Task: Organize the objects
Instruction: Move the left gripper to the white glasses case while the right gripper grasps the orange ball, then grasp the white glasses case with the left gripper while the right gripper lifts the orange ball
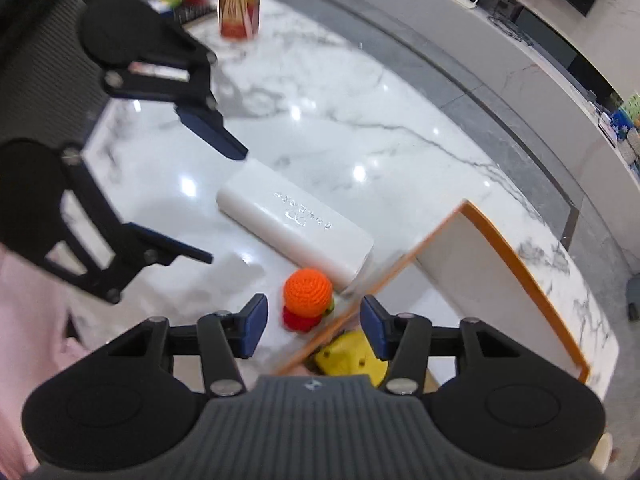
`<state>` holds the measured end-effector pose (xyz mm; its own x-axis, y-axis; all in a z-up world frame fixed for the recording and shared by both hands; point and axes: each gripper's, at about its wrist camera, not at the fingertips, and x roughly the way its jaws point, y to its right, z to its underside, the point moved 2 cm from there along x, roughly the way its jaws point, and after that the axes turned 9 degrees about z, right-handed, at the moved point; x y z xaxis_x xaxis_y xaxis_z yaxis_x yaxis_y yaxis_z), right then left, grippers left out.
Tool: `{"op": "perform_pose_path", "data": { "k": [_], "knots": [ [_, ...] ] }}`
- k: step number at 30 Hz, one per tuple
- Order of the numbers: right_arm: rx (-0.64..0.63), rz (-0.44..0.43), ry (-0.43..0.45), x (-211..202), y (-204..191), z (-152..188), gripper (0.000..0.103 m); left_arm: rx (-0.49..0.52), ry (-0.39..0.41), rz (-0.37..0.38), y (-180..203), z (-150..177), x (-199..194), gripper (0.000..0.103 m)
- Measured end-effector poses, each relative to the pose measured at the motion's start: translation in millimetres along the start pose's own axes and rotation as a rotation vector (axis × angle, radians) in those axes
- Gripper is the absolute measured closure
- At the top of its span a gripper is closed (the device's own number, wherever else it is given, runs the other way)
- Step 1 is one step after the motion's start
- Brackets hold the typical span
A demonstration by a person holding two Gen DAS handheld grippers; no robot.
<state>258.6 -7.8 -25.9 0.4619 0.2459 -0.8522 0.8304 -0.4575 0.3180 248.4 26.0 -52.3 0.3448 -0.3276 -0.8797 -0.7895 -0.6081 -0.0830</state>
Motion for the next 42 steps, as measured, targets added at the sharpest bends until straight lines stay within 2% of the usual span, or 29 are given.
{"op": "perform_pose_path", "data": {
  "k": [1,2,3,5,7,11,12,19,22,26,29,31,36,38,42],
  "knots": [
    [-0.036,0.031,0.003,6.2,-4.2,-6.7,0.033,-0.006,0.002,0.001,-3.3,2.3,1.0,0.026],
    [-0.072,0.053,0.007,10.9,-7.2,-11.4,0.037,-0.012,0.005,0.003,-6.8,5.0,2.5,0.026],
    [-0.098,0.052,0.004,15.2,-10.5,-16.3,0.047,-0.021,0.009,0.007,-10.0,8.6,3.2,0.026],
    [-0.120,0.033,-0.020,23.0,-17.5,-21.6,0.050,-0.042,0.022,0.015,-15.4,17.1,3.1,0.027],
    [-0.160,0.019,-0.044,32.2,-24.7,-22.4,0.050,-0.060,0.038,0.028,-19.0,24.4,2.3,0.027],
    [-0.135,0.010,-0.210,67.0,-27.1,-25.3,0.050,-0.061,0.051,0.032,-24.2,31.2,7.0,0.027],
    [-0.122,0.005,-0.229,73.3,-26.2,-25.7,0.052,-0.062,0.049,0.034,-24.5,32.6,10.4,0.027],
    [-0.157,0.082,-0.294,88.5,-33.2,-34.6,0.046,-0.058,0.061,0.034,-34.6,33.9,21.0,0.027],
    [-0.194,0.075,-0.318,88.4,-33.9,-35.1,0.046,-0.072,0.067,0.036,-38.8,34.7,22.9,0.027],
    [-0.226,0.047,-0.340,92.8,-39.0,-36.9,0.054,-0.097,0.079,0.040,-43.1,36.5,24.3,0.027],
    [-0.249,0.023,-0.386,99.6,-44.1,-34.6,0.055,-0.094,0.079,0.044,-43.2,37.2,25.3,0.027],
    [-0.257,0.034,-0.398,104.3,-45.3,-32.6,0.059,-0.089,0.081,0.049,-43.7,37.4,26.0,0.027],
    [-0.248,0.026,-0.378,103.2,-39.9,-32.6,0.060,-0.059,0.060,0.058,-41.6,32.4,35.0,0.026],
    [-0.237,0.012,-0.363,97.5,-37.9,-34.0,0.060,-0.024,0.104,0.074,-40.3,27.5,32.5,0.016],
    [-0.209,-0.023,-0.329,83.7,-28.8,-36.2,0.060,0.026,0.176,0.115,-38.7,12.2,21.2,0.017]
  ]
}}
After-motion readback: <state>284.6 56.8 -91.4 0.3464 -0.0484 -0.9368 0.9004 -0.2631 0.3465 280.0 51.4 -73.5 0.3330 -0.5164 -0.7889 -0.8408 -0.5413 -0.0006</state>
